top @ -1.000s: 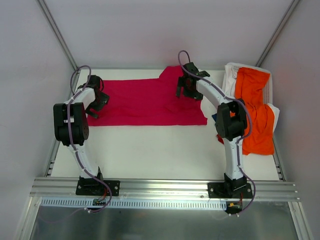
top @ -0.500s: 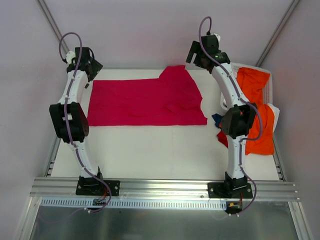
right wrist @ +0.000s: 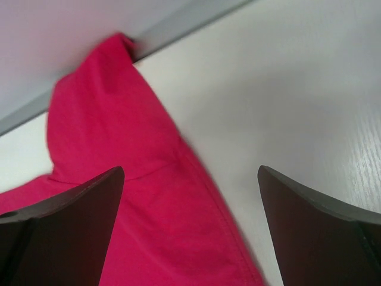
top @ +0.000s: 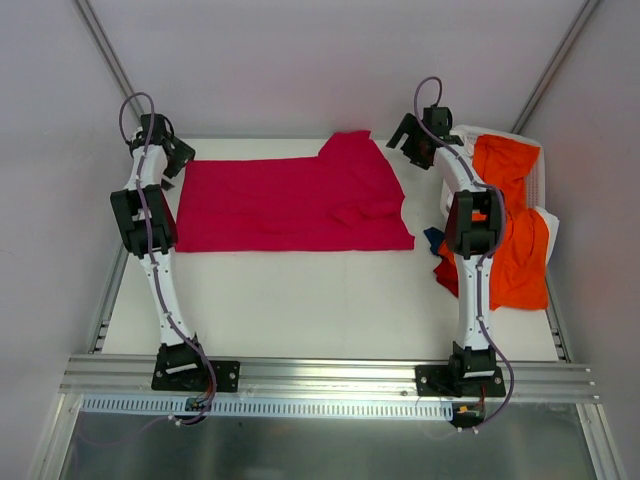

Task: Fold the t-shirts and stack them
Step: Fold the flattened tshirt in 1/3 of the way, then grap the side of the flattened tshirt furthest away from the robot with both arms

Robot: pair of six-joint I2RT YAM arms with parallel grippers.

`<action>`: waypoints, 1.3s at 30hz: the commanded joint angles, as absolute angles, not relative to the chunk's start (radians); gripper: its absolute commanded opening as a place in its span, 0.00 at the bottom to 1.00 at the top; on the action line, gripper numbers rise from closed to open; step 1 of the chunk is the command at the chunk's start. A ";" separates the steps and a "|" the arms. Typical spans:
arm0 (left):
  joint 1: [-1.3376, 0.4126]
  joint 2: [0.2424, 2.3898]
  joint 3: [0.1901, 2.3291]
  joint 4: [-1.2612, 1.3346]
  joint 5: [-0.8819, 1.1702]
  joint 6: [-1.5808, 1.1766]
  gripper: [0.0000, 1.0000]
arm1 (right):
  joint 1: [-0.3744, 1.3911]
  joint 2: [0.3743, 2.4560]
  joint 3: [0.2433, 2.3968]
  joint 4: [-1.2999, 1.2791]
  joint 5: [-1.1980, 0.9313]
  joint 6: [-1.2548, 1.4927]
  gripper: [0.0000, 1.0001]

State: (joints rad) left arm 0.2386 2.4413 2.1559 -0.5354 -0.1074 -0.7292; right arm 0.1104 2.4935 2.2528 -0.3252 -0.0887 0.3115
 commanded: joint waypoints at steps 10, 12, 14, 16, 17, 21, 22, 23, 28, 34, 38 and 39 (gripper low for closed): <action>0.299 2.559 2.332 -0.497 0.058 -0.699 0.99 | 0.106 2.459 2.247 -0.163 -0.178 0.345 0.99; 0.299 2.579 2.342 -0.486 0.097 -0.719 0.99 | 0.103 2.467 2.246 -0.153 -0.184 0.354 0.99; 0.299 2.603 2.358 -0.482 0.120 -0.736 0.98 | 0.097 2.487 2.246 -0.140 -0.193 0.371 0.99; 0.299 2.617 2.359 -0.468 0.153 -0.759 0.98 | 0.087 2.503 2.244 -0.123 -0.209 0.394 0.99; 0.301 2.622 2.359 -0.462 0.166 -0.767 0.98 | 0.084 2.508 2.240 -0.117 -0.215 0.402 0.99; 0.298 2.652 2.359 -0.430 0.233 -0.807 0.97 | 0.080 2.533 2.229 -0.077 -0.247 0.440 0.99; 0.298 2.658 2.361 -0.417 0.245 -0.813 0.96 | 0.080 2.537 2.227 -0.062 -0.250 0.454 0.99; 0.299 2.664 2.361 -0.416 0.258 -0.819 0.96 | 0.080 2.545 2.227 -0.058 -0.253 0.460 0.99; 0.293 2.697 2.350 -0.396 0.308 -0.848 0.93 | 0.080 2.559 2.220 -0.017 -0.271 0.488 1.00; 0.284 2.697 2.339 -0.377 0.337 -0.862 0.82 | 0.080 2.620 2.247 0.116 -0.371 0.586 0.99; 0.278 2.701 2.339 -0.367 0.350 -0.868 0.66 | 0.087 2.666 2.284 0.173 -0.400 0.638 0.99; 0.278 2.701 2.338 -0.364 0.351 -0.870 0.62 | 0.087 2.684 2.293 0.181 -0.403 0.649 0.99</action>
State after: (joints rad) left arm 0.2916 2.6564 2.3535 -0.3096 0.3275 -0.8635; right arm 0.0811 2.6526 2.2242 0.0853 -0.3477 0.5850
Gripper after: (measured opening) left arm 0.662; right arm 0.993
